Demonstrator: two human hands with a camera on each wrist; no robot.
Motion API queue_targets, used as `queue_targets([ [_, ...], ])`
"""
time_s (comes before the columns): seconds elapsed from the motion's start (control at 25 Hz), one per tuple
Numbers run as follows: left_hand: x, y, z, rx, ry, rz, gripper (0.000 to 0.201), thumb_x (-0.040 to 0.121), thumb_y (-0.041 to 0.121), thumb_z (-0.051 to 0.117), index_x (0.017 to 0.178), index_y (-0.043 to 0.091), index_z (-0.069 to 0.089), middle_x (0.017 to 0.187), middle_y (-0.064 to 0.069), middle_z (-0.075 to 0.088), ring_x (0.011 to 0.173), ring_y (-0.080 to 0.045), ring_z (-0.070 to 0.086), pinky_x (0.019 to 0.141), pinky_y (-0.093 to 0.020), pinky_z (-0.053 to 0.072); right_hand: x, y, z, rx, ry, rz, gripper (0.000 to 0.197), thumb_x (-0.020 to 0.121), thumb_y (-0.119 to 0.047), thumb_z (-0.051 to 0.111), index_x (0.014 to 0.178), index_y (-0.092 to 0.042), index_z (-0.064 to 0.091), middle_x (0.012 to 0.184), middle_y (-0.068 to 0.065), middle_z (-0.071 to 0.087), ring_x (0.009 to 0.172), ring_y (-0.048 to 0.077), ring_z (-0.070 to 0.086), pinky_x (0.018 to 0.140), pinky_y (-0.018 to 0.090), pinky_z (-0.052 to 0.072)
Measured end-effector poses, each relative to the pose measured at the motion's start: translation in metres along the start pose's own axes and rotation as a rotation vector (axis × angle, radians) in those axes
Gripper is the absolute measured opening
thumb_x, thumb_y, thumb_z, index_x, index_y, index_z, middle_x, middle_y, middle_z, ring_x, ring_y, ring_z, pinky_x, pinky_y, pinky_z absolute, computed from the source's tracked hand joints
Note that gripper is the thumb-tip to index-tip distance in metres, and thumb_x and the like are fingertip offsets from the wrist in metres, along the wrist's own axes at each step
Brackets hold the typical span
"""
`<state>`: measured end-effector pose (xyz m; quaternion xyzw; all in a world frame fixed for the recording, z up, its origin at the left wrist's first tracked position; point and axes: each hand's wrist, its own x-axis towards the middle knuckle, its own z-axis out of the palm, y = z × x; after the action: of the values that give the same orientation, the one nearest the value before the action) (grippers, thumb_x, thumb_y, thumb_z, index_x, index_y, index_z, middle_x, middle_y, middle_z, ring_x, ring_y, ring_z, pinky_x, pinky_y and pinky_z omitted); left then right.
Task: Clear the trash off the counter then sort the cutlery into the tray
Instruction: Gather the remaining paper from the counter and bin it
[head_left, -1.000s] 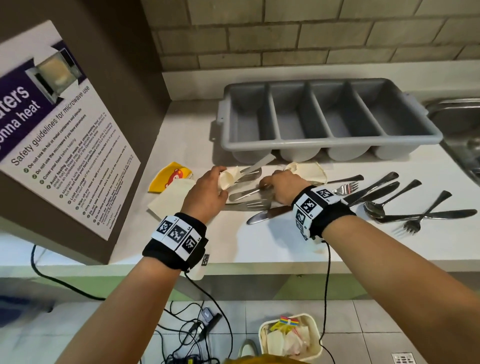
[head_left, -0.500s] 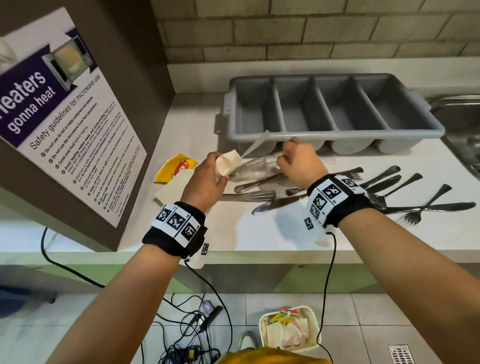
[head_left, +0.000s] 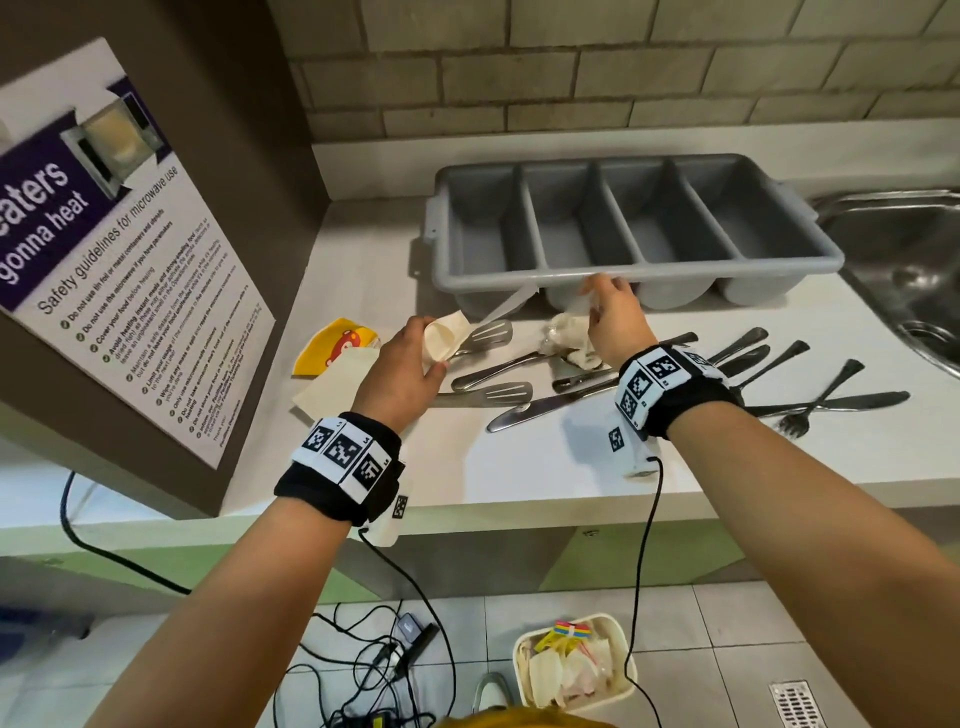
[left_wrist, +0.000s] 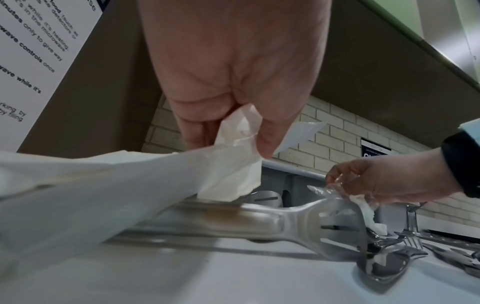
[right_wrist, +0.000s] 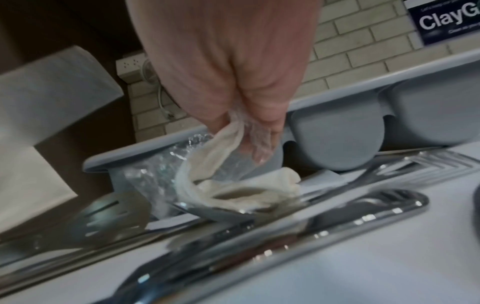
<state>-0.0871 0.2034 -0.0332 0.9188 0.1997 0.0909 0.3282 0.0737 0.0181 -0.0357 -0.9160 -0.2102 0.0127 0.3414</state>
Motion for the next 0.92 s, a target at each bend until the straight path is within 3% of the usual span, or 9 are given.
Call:
queue_targets([
  [0.12,0.002,-0.001,0.000,0.013,-0.006,0.006,0.045,0.089,0.013,0.056,0.131,0.009,0.040,0.128,-0.014,0.055,0.117,-0.030,0.050,0.093,-0.034,0.041,0.012,0.013,0.008,-0.096,-0.047,0.073,0.040,0.084,0.013,0.040,0.118,-0.004,0.054,0.132,0.021,0.045,0.121,0.034,0.047,0.107,0.033,0.036],
  [0.24,0.004,-0.004,0.001,0.025,-0.014,0.007,0.046,0.089,0.013,0.056,0.131,0.010,0.040,0.129,-0.013,0.055,0.118,-0.030,0.050,0.094,-0.034,0.041,0.014,0.021,0.011,-0.215,-0.085,0.050,0.048,0.078,0.014,0.045,0.117,-0.012,0.055,0.128,0.020,0.043,0.113,0.038,0.050,0.104,0.040,0.043],
  [0.32,0.005,-0.007,0.001,0.024,-0.015,-0.004,0.046,0.089,0.014,0.057,0.132,0.011,0.040,0.129,-0.013,0.055,0.118,-0.030,0.050,0.095,-0.035,0.041,0.014,0.023,0.010,-0.287,-0.089,0.005,0.039,0.079,0.012,0.049,0.106,-0.012,0.062,0.127,0.017,0.043,0.111,0.037,0.048,0.102,0.043,0.044],
  [0.4,0.005,-0.008,0.001,0.028,-0.018,-0.017,0.046,0.088,0.013,0.057,0.132,0.011,0.040,0.129,-0.013,0.055,0.118,-0.030,0.050,0.095,-0.036,0.041,0.013,0.021,0.006,-0.369,-0.133,0.001,0.024,0.083,0.001,0.052,0.096,-0.011,0.069,0.130,0.014,0.044,0.115,0.036,0.045,0.103,0.045,0.041],
  [0.48,0.006,-0.008,0.002,0.034,-0.017,-0.021,0.046,0.089,0.014,0.057,0.131,0.011,0.040,0.128,-0.013,0.055,0.118,-0.031,0.050,0.095,-0.037,0.041,0.012,0.021,0.004,-0.453,-0.222,0.020,0.025,0.088,-0.014,0.050,0.105,-0.013,0.068,0.138,0.009,0.041,0.122,0.034,0.041,0.106,0.048,0.038],
  [0.64,0.004,-0.006,0.004,0.050,-0.030,-0.025,0.046,0.089,0.014,0.057,0.131,0.011,0.041,0.129,-0.013,0.055,0.118,-0.030,0.049,0.095,-0.035,0.041,0.011,0.025,0.006,-0.505,-0.476,0.037,0.060,0.075,-0.055,0.057,0.119,-0.014,0.060,0.146,0.007,0.037,0.136,0.028,0.031,0.113,0.045,0.031],
  [0.68,0.003,-0.006,0.004,0.054,-0.035,-0.028,0.046,0.089,0.015,0.057,0.132,0.011,0.040,0.130,-0.012,0.054,0.119,-0.030,0.049,0.095,-0.035,0.040,0.012,0.026,0.008,-0.513,-0.501,0.022,0.062,0.073,-0.055,0.060,0.117,-0.011,0.060,0.142,0.008,0.044,0.133,0.026,0.035,0.111,0.040,0.033],
  [0.76,0.003,-0.005,0.006,0.058,-0.046,-0.033,0.046,0.089,0.015,0.057,0.132,0.012,0.040,0.131,-0.012,0.053,0.120,-0.029,0.048,0.096,-0.036,0.040,0.016,0.026,0.007,-0.524,-0.492,-0.001,0.047,0.077,-0.035,0.064,0.116,-0.010,0.060,0.132,0.011,0.052,0.123,0.025,0.045,0.104,0.034,0.038],
  [0.92,0.002,-0.004,0.006,0.065,-0.049,-0.039,0.046,0.089,0.014,0.056,0.132,0.012,0.040,0.131,-0.012,0.054,0.120,-0.030,0.048,0.096,-0.036,0.040,0.017,0.020,0.010,-0.605,-0.474,0.046,0.036,0.083,-0.013,0.058,0.119,-0.007,0.056,0.124,0.013,0.060,0.112,0.029,0.058,0.095,0.038,0.050],
])
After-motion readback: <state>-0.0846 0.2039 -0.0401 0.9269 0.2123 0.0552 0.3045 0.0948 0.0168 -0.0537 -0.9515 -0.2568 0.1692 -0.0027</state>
